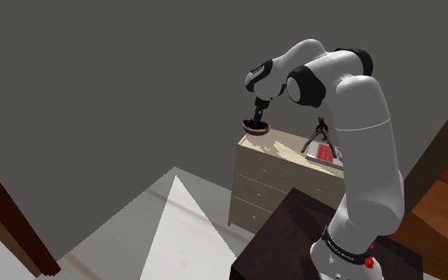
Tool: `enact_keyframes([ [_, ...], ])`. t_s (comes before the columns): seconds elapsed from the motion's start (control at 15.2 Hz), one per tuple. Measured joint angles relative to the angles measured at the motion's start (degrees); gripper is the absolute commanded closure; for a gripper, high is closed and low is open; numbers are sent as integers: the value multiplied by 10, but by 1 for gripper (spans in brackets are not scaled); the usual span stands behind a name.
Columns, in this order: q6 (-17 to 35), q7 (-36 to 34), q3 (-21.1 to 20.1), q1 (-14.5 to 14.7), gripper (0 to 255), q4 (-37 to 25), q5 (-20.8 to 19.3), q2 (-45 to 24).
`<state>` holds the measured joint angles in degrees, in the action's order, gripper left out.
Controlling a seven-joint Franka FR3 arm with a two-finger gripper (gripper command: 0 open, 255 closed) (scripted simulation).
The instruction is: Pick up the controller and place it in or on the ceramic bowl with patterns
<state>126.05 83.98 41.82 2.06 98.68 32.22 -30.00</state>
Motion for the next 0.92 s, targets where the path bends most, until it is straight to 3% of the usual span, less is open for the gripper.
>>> enact_keyframes([
  [0.92, -45, -21, 25, 16, 0, -11, -37, 43],
])
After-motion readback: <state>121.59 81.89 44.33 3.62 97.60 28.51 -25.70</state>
